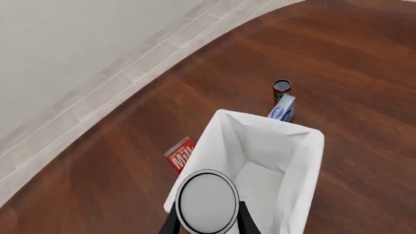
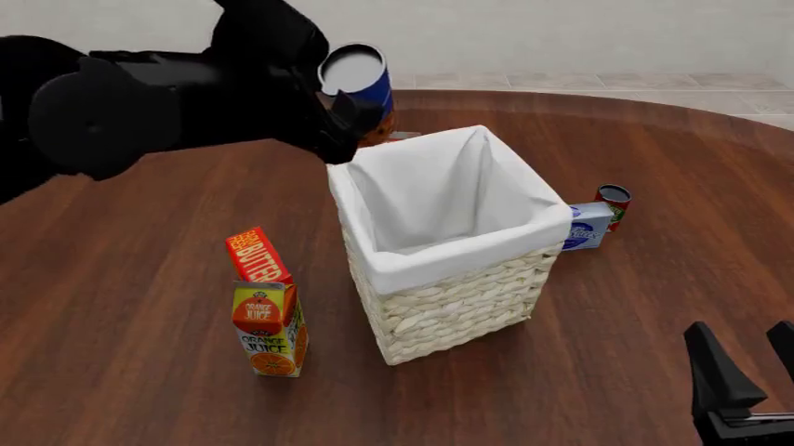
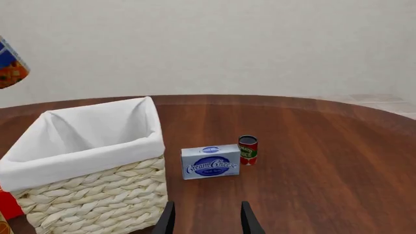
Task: Pick up the alphabet soup and the tomato sauce, and put them in the basket.
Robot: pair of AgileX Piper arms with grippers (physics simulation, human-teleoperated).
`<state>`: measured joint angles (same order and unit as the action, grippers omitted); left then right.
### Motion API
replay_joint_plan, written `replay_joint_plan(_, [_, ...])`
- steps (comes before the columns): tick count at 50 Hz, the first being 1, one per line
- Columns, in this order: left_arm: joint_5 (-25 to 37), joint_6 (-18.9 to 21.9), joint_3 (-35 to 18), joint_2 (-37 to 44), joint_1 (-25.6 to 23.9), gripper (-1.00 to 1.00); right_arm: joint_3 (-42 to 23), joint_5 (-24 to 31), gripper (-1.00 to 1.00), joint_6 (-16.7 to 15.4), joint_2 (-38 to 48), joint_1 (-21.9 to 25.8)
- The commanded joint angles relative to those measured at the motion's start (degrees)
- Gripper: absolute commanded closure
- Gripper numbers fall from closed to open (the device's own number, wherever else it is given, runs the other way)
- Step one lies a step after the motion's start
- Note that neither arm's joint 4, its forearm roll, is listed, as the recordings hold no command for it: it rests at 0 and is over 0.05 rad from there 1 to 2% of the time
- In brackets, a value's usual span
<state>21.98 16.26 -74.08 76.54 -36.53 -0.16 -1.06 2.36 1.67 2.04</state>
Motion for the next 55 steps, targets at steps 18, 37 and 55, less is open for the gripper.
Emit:
replay_joint_plan(18, [1.6,2.4,-7.6,7.9,-4.2,1.00,0.0,-3.0,-1.00,0.2,3.0,0.1])
replay_joint_plan(37, [3.7,2.9,-11.1,13.9,-5.8,1.00,0.0,-1.8,-1.00,0.4,1.9,0.0])
replay_joint_plan(55, [5.7,4.2,-15.2,20.1,-5.3,1.00,0.0,0.0,-1.00,0.5,0.0,0.1])
